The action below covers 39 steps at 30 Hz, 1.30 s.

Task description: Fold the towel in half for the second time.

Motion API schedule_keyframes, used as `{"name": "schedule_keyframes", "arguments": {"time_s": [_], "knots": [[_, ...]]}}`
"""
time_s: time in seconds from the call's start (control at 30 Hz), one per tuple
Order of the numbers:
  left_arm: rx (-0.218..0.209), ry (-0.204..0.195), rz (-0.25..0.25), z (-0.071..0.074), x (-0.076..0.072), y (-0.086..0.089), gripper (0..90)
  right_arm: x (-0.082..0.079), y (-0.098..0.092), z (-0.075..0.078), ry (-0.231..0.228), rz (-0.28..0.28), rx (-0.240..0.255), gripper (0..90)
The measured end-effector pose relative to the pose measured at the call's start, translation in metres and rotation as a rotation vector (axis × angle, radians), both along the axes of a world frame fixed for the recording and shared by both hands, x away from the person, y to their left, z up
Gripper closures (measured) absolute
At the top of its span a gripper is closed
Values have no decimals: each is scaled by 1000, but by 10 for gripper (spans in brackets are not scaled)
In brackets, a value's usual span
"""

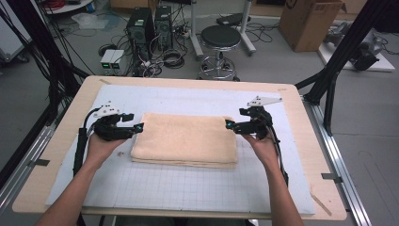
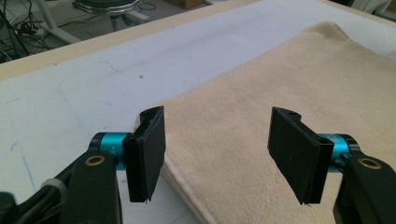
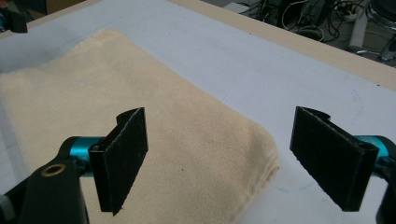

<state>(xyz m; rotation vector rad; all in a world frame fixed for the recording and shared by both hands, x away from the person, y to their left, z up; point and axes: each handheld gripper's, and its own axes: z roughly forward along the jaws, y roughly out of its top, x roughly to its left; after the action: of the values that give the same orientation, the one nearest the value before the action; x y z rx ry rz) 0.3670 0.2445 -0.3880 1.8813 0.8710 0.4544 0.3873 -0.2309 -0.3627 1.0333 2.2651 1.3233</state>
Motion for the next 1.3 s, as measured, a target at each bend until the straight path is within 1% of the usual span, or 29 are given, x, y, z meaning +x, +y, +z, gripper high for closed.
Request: {"name": "schedule_keyframes", "arguments": {"time_s": [0.07, 0.17, 0.23, 0.27, 0.33, 0.4, 0.47, 0.53, 0.57, 0.63, 0.73, 0.77, 0.87, 0.93, 1.0, 1.07, 1.1, 1.3], "knots": [[0, -1, 3, 0, -3, 2, 361, -3, -2, -1, 3, -1, 8, 184], [8, -9, 1, 2, -8, 4, 354, -5, -5, 0, 12, -3, 4, 166], [11, -11, -2, 4, -11, 5, 351, -8, -6, 1, 7, -2, 4, 165], [11, -9, -5, 4, -12, 5, 345, -9, -6, 1, -4, -1, 0, 165], [16, -3, -8, 5, -14, 6, 337, -12, -6, 1, -11, -7, 2, 153], [22, -3, -13, 6, -16, 7, 334, -15, -7, -1, -13, -16, -3, 133], [28, -7, -12, 8, -19, 7, 331, -18, -9, -3, -19, -19, -7, 133], [25, -12, -10, 9, -21, 8, 330, -20, -10, -5, -13, -19, -10, 129], [27, -14, -11, 9, -22, 8, 330, -20, -10, -5, 4, -17, -9, 127], [26, -21, -9, 8, -24, 10, 330, -21, -11, -5, 2, -10, -6, 127], [25, -10, -6, 5, -28, 12, 330, -24, -11, -2, 4, -13, -5, 127], [29, -10, -9, 4, -29, 13, 328, -25, -11, -2, -8, -7, -5, 127], [22, -7, -11, 3, -34, 14, 322, -28, -11, -2, 8, -7, -5, 126], [27, -6, -12, 3, -36, 15, 315, -30, -11, -3, 7, -3, -9, 126], [16, -11, -11, 2, -39, 17, 314, -35, -12, -7, -16, -13, -17, 126], [14, -13, -13, 2, -41, 18, 313, -37, -15, -11, 2, -17, -7, 126], [8, -11, -9, 2, -42, 18, 313, -38, -16, -13, -4, -17, -7, 126], [3, -11, -7, -2, -46, 20, 311, -45, -22, -17, -3, -23, -4, 126]]}}
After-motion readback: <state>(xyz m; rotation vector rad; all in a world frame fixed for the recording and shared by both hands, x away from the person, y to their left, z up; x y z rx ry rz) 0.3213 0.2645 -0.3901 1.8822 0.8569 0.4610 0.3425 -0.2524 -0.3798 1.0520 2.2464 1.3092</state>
